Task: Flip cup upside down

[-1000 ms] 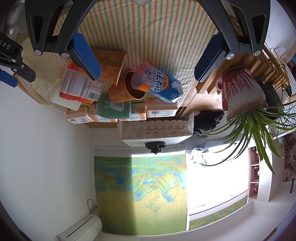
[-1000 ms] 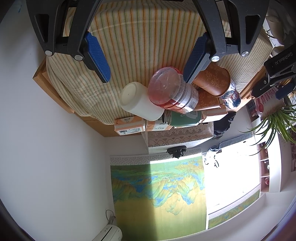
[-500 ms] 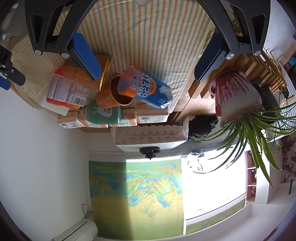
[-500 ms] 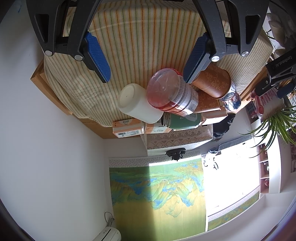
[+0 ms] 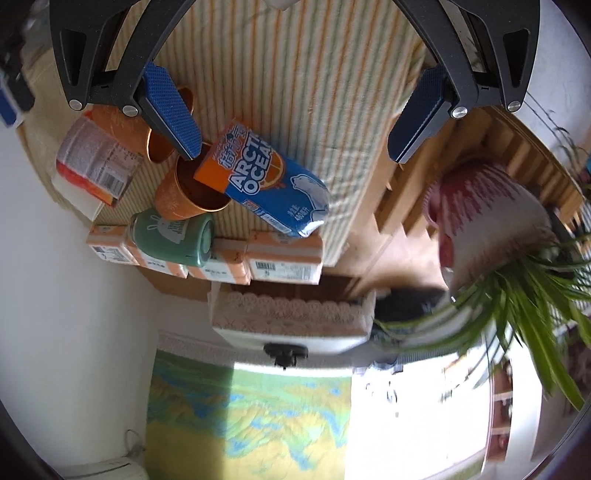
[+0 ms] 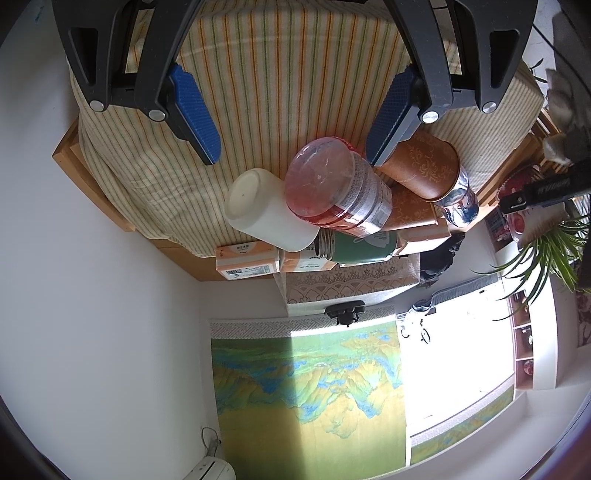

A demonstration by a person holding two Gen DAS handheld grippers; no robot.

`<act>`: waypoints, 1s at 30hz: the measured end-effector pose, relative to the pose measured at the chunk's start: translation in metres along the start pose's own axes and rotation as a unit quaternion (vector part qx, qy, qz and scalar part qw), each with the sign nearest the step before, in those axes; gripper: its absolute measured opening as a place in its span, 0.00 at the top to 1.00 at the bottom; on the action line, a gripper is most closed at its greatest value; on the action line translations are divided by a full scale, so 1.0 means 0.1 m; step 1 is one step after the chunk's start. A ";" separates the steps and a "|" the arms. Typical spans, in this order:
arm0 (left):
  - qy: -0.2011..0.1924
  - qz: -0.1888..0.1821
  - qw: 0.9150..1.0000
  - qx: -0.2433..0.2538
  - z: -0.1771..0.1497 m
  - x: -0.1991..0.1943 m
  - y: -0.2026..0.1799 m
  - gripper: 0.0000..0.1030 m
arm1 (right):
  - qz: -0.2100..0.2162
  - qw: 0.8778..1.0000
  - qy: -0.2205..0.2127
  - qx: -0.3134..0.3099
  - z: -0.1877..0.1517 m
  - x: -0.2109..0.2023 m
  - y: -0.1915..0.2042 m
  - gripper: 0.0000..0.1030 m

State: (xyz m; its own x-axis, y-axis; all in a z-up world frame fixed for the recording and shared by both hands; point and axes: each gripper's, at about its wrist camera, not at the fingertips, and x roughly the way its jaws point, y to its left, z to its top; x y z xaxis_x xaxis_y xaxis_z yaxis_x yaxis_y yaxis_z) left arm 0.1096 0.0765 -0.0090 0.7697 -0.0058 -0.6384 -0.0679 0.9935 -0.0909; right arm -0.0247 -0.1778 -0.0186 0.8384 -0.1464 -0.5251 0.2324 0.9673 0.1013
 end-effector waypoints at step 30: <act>0.188 -0.019 0.972 -0.141 0.50 1.38 0.11 0.11 | -0.009 1.000 -0.006 0.028 -0.02 -0.01 -0.28 0.25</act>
State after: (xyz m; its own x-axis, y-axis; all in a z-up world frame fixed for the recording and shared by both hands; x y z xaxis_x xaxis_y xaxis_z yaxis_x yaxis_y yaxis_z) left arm 0.2469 0.0925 -0.0597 0.4920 -0.1357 -0.8599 -0.2565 0.9214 -0.2921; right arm -0.0333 -0.2046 -0.0225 0.8393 -0.1667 -0.5175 0.2750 0.9513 0.1395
